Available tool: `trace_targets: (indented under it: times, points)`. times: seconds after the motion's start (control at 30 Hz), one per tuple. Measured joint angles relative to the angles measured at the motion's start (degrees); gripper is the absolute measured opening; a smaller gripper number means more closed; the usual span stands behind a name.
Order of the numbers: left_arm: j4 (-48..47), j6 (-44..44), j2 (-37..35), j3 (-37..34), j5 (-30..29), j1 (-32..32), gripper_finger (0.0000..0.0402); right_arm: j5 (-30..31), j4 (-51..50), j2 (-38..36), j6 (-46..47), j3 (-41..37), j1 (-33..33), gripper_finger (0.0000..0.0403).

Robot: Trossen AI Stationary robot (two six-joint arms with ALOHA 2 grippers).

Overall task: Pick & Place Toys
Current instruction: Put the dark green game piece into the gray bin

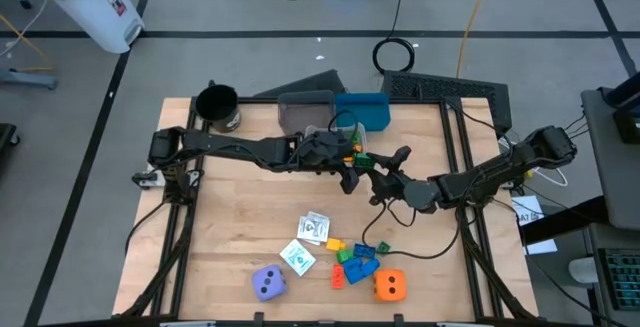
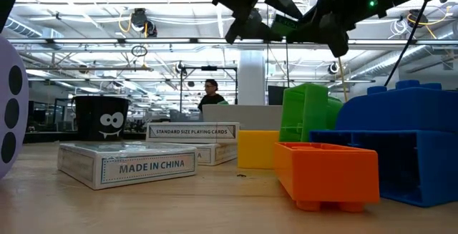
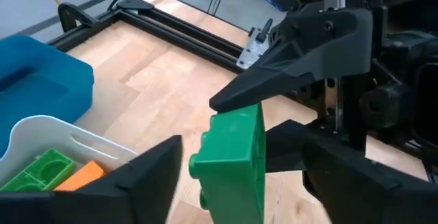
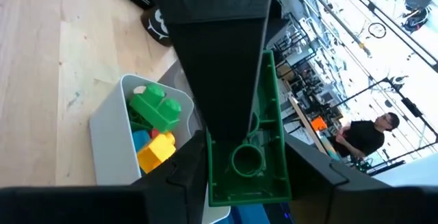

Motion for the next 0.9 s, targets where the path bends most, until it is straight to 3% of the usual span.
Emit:
trace_targets:
  times: [0.3, 0.5, 0.73, 0.9]
  points:
    - [0.03, -1.07, -0.04, 0.0, -0.18, 0.15, 0.0094, -0.11, -0.4, 0.02, 0.16, 0.01, -0.01, 0.0149]
    - [-1.09, 0.66, -0.96, 0.0, 0.95, 1.18, 0.0094, -2.23, -2.55, -0.01, 15.02, 0.06, -0.17, 0.018]
    - [-6.84, 3.92, -4.68, -0.14, 1.05, 2.58, 0.0094, -13.59, -3.73, -1.48, 25.55, 0.24, -1.73, 0.0233]
    - [-8.18, 5.17, -7.51, 0.36, -8.85, 3.93, 0.0097, -18.34, -11.08, -5.4, 30.08, -0.09, -2.0, 0.0264]
